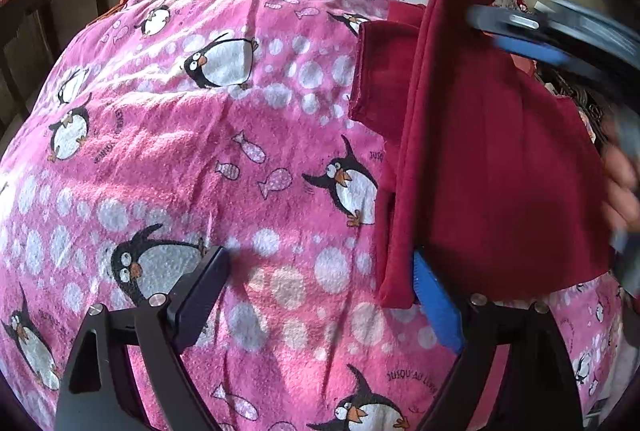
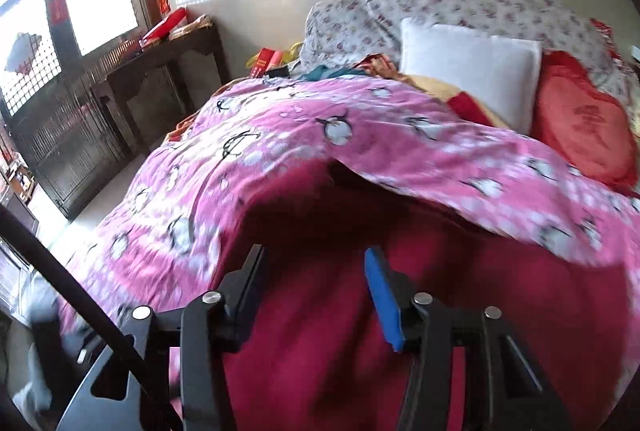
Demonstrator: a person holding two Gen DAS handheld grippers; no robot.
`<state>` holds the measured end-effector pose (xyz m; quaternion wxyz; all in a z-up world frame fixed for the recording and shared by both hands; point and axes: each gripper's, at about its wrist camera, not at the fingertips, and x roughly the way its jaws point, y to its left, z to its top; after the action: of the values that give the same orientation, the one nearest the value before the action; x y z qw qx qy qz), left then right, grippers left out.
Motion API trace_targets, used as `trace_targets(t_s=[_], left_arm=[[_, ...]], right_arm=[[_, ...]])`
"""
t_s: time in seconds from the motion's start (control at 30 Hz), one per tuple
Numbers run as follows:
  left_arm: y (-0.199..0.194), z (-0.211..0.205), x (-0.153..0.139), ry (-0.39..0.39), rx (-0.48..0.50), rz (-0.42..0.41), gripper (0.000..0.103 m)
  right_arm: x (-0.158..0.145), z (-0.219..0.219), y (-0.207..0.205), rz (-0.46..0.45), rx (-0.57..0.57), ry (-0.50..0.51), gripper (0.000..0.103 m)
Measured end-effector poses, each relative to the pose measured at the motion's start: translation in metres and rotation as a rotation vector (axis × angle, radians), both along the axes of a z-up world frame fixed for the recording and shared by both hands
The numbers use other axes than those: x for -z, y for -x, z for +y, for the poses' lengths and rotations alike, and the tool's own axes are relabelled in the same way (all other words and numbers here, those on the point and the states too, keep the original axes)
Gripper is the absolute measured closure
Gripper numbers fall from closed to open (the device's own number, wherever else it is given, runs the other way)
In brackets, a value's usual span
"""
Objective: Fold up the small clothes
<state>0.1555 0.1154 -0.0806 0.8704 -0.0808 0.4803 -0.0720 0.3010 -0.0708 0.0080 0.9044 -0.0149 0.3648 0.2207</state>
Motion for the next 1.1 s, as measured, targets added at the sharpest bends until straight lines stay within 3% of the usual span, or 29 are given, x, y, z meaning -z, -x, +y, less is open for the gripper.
trace_targets(t_s=[0.07,0.17,0.23,0.33,0.43,0.57,0.7,0.77,0.83,0.97,1.1], left_arm=[[0.0,0.0,0.002,0.01,0.005,-0.006,0.009],[-0.001,-0.001,0.003,0.013,0.007,-0.014,0.006],[-0.002,-0.004,0.004,0.005,0.014,-0.016,0.005],[-0.001,-0.005,0.003,0.018,0.018,-0.021,0.004],[0.0,-0.001,0.002,0.054,0.003,-0.028,0.004],[-0.003,0.009,-0.001,0.102,-0.034,-0.027,0.004],[-0.003,0.009,-0.002,0.1,-0.065,-0.03,0.004],[-0.002,0.005,-0.003,0.107,-0.075,-0.023,0.004],[-0.004,-0.001,-0.003,0.104,-0.071,-0.023,0.004],[-0.01,-0.014,0.0,0.058,-0.046,-0.039,0.003],[-0.013,-0.014,0.002,0.079,-0.044,-0.064,0.0]], right_arm=[[0.01,0.009,-0.02,0.015,0.032,-0.032,0.053],[0.037,0.019,-0.056,0.111,0.08,-0.064,0.052],[0.045,0.023,-0.066,0.111,0.093,-0.059,0.052],[0.032,0.012,-0.054,0.112,0.075,-0.097,0.051],[0.016,-0.014,-0.027,0.119,0.06,-0.14,0.038],[0.002,-0.051,0.011,0.098,0.05,-0.148,0.029],[0.003,-0.041,0.022,0.107,0.022,-0.132,0.026],[0.005,-0.028,0.017,0.124,0.026,-0.158,0.015],[0.009,-0.009,0.007,0.146,0.018,-0.188,0.013],[0.016,0.032,-0.017,0.155,0.022,-0.114,0.013],[0.027,0.056,-0.044,0.154,0.077,0.026,0.012]])
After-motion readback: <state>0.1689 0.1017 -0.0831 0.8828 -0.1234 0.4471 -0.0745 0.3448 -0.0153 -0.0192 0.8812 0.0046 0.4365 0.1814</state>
